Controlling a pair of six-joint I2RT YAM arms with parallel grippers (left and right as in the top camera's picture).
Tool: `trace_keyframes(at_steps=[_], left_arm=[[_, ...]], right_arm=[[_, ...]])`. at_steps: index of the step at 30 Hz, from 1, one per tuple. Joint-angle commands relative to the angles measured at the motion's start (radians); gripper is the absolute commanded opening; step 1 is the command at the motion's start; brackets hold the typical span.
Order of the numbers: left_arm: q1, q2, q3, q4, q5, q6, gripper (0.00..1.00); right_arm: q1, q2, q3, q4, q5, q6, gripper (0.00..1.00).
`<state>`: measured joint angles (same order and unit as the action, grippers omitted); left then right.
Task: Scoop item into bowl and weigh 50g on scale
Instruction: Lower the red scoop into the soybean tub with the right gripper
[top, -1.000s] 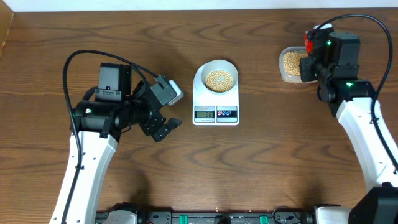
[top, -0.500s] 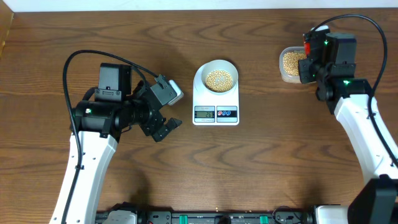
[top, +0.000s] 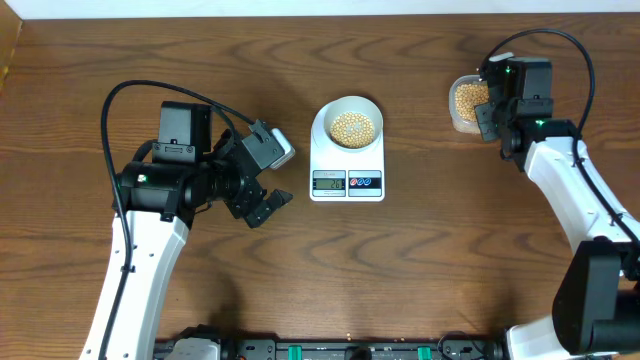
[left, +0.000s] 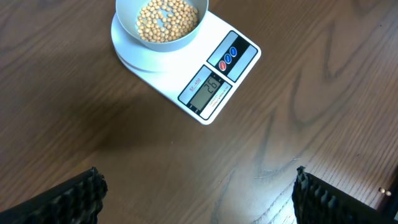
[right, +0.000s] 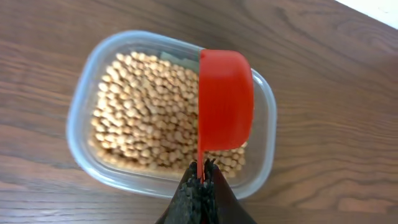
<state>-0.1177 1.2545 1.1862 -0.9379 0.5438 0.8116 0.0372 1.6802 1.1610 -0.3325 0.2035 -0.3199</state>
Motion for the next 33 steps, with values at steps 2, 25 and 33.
trace_keyframes(at_steps=[2,25,33], left_arm=[[0.005,-0.014,0.016,-0.003,-0.002,-0.005,0.98],[0.005,-0.014,0.016,-0.003,-0.002,-0.005,0.98],[0.005,-0.014,0.016,-0.003,-0.002,-0.005,0.98]], right_arm=[[-0.003,0.024,0.003,0.000,0.095,-0.074,0.01],[0.040,0.137,0.003,-0.062,0.051,-0.099,0.01],[0.040,0.137,0.003,-0.087,-0.094,0.047,0.01]])
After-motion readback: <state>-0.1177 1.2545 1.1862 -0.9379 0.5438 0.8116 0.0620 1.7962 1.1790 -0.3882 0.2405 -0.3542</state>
